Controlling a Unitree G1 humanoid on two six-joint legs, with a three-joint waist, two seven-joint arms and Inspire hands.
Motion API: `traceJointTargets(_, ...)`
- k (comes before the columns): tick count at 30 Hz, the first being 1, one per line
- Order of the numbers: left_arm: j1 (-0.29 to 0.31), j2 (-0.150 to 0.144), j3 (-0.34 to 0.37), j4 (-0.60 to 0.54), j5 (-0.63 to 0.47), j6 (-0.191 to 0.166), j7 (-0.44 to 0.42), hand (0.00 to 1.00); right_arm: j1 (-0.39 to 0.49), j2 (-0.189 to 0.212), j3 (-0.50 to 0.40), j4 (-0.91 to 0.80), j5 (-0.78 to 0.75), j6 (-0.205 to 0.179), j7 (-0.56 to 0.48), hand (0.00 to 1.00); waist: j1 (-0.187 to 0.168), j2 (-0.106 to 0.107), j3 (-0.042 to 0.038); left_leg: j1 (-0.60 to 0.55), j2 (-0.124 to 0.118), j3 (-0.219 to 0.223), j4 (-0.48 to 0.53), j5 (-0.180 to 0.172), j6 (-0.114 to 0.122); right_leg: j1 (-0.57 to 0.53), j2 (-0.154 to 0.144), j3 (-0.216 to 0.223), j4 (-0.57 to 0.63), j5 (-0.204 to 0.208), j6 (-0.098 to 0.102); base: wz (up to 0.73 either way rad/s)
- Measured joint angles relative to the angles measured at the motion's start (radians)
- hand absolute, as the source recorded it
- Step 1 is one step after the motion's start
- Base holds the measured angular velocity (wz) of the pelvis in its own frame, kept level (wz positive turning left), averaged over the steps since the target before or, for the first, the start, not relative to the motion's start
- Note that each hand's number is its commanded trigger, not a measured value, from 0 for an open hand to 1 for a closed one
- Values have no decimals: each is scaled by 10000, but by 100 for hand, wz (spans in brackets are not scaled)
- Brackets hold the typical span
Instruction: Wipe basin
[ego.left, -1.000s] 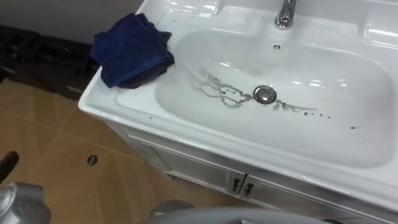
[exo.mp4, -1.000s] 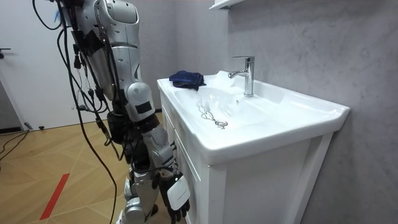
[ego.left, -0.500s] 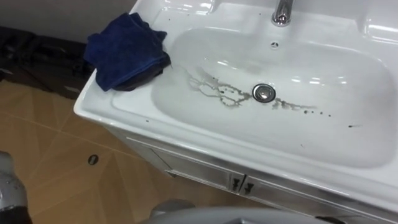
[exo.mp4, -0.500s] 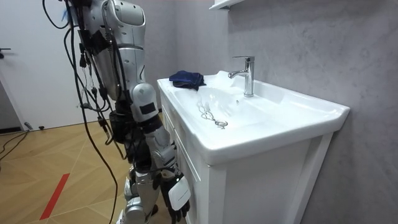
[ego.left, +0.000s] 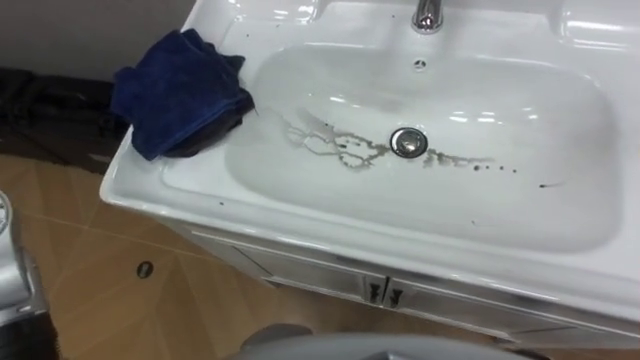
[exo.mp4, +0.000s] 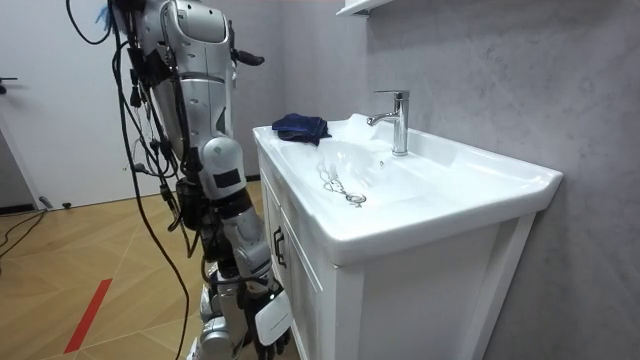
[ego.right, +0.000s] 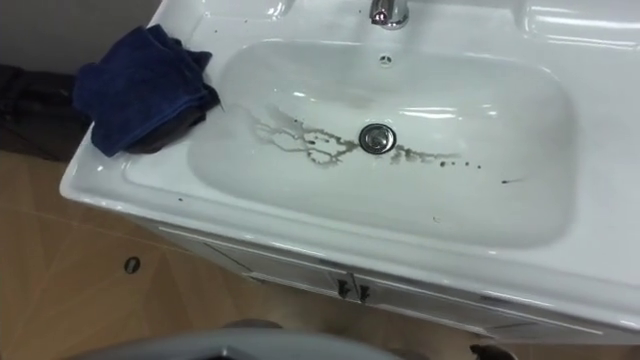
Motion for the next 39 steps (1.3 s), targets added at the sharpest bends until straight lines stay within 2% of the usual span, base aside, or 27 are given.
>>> traceJointTargets(4,1,-8,-713,-8,385,41,-591,0,-187,0,21,416,-43,-86,82,0,-333,-97,75,161,17,75,-11,1,-1,109,7,136,-9,0,0,-8)
traceJointTargets(7,1,-26,-1309,-10,366,42,-1036,0,-352,2,90,577,-15,-78,80,0,-431,-109,84,241,48,349,-57,-1,1,63,7,423,-5,0,-1,-24)
traceJointTargets(10,1,-108,-1453,-10,335,41,-1462,0,-370,22,102,597,-15,-29,78,0,-482,-138,62,245,79,478,-140,-1,2,-32,8,486,19,12,-21,-14)
traceJointTargets(12,4,-217,-1610,-7,318,55,-1680,0,-336,60,214,600,-18,29,83,0,-577,-244,1,259,93,553,-155,1,5,-47,12,558,21,24,-42,-8)
traceJointTargets(15,46,-229,-1925,8,325,107,-1870,0,-382,77,223,625,-23,30,92,0,-740,-358,-52,303,103,593,-151,1,5,-15,21,665,36,32,-53,-4)
traceJointTargets(20,333,-241,-2861,7,328,129,-2325,0,-413,105,441,759,-35,34,110,0,-958,-485,-42,320,105,605,-70,0,6,95,30,692,19,54,-79,0)
traceJointTargets(23,526,-346,-3303,15,334,134,-2659,0,-418,129,434,934,-40,32,174,0,-987,-487,-30,332,138,672,-52,0,7,97,50,762,34,65,-96,-6)
traceJointTargets(25,532,-488,-3303,98,335,134,-2889,0,-379,132,424,944,-52,30,324,0,-1011,-498,-16,341,199,720,-56,0,4,106,106,830,25,102,-141,-10)
traceJointTargets(27,532,-493,-3325,199,330,132,-3052,0,-374,130,414,933,-179,33,396,0,-1056,-480,-8,353,229,716,-67,5,-6,101,136,841,22,125,-177,-2)
traceJointTargets(29,532,-495,-3388,434,330,131,-3163,0,-378,126,409,884,-272,26,393,0,-1093,-471,34,413,243,716,-75,11,-17,98,149,848,21,132,-187,0)
traceJointTargets(32,535,-587,-3521,822,333,130,-3253,0,-436,127,392,850,-476,23,390,0,-1156,-371,45,468,267,740,-180,17,-33,96,169,921,33,136,-195,-7)
traceJointTargets(37,585,-675,-3750,1530,685,126,-3272,0,-464,129,417,886,-511,52,387,0,-1206,-310,12,591,284,844,-218,43,-64,96,181,964,33,138,-197,-4)
traceJointTargets(39,585,-680,-3871,1853,1041,266,-3270,0,-449,128,418,903,-506,86,388,0,-1252,-338,13,580,286,846,-232,44,-65,89,188,992,27,137,-197,-2)
